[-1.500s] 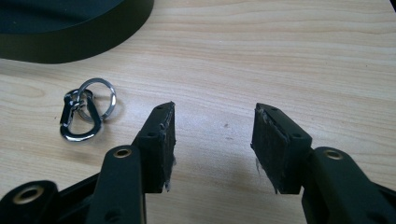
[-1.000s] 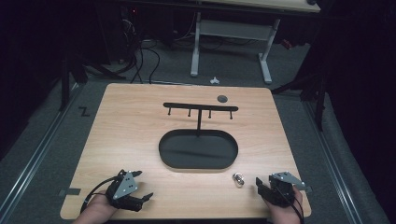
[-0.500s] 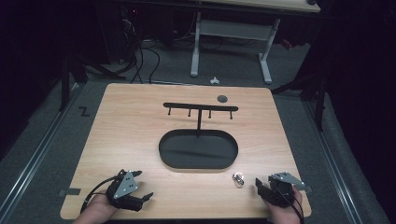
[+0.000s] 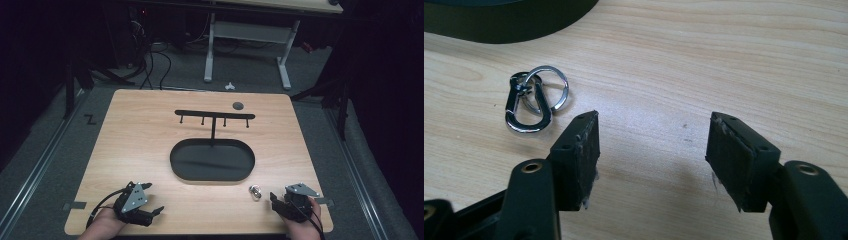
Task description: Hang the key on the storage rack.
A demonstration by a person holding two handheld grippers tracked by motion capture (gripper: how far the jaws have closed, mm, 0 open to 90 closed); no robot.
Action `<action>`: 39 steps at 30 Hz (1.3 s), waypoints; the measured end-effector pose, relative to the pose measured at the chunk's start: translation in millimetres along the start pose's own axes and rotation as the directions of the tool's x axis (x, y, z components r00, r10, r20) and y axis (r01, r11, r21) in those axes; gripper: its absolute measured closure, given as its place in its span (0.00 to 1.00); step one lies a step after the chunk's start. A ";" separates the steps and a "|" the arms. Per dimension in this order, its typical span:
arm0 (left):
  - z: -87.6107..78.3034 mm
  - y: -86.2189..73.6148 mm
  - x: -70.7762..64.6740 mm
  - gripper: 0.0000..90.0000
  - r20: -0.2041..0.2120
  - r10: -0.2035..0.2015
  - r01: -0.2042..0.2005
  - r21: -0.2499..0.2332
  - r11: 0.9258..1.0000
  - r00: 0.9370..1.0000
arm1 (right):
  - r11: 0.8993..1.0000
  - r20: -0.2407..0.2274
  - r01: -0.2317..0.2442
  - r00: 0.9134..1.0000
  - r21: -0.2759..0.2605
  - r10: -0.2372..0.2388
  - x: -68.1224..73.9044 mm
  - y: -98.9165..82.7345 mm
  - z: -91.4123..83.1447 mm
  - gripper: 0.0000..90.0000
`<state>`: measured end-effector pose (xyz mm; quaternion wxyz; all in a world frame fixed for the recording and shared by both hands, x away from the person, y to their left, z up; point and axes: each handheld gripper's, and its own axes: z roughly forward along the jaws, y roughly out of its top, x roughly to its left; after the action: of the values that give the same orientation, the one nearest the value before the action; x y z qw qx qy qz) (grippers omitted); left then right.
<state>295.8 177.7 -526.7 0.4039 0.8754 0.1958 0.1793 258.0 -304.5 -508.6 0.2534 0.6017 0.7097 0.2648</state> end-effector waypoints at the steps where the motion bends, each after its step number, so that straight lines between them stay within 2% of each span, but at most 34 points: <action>1: 0.0 0.0 0.0 0.17 -0.001 0.000 0.000 0.000 1.000 1.000 | 1.000 -0.001 0.000 1.000 0.003 0.000 0.4 0.3 -0.3 0.41; 8: 0.1 0.0 -0.5 0.17 0.002 0.003 -0.003 0.000 1.000 1.000 | 1.000 -0.007 0.013 1.000 0.016 -0.013 -2.5 1.1 -4.6 0.42; 14: -0.2 -0.1 -0.6 0.17 0.007 0.009 -0.009 -0.001 1.000 1.000 | 0.998 -0.017 0.020 1.000 0.051 -0.020 -4.4 2.0 -7.6 0.40; 19: -0.6 -0.2 -0.3 0.17 0.011 0.011 -0.011 -0.002 1.000 1.000 | 0.997 -0.019 0.011 1.000 0.081 -0.010 -4.1 2.4 -6.4 0.36; 22: -1.0 -0.4 -0.9 0.17 0.011 0.016 -0.016 -0.005 1.000 1.000 | 0.995 -0.036 -0.018 0.999 0.098 0.022 -5.6 4.4 -6.3 0.36; 24: -1.0 -0.4 -1.1 0.17 0.010 0.017 -0.017 -0.008 1.000 1.000 | 0.995 -0.043 -0.022 0.999 0.098 0.026 -6.2 5.4 -6.1 0.37; 28: -1.0 -0.4 -1.4 0.17 0.009 0.017 -0.017 -0.008 1.000 1.000 | 0.992 -0.043 0.006 0.999 0.123 0.000 -4.3 5.4 -4.7 0.36; 31: -0.9 -0.4 -1.5 0.17 0.009 0.017 -0.017 -0.008 1.000 1.000 | 0.986 -0.042 0.036 0.999 0.166 -0.029 -2.2 5.9 -4.3 0.34; 39: -0.7 -0.3 -1.6 0.17 0.006 0.017 -0.017 -0.005 1.000 1.000 | 0.976 -0.037 0.052 0.998 0.210 -0.045 -2.2 11.9 -5.7 0.31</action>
<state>294.0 177.5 -526.8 0.4049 0.8768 0.1865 0.1805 263.0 -305.4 -496.3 0.1833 0.6033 0.7522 0.1915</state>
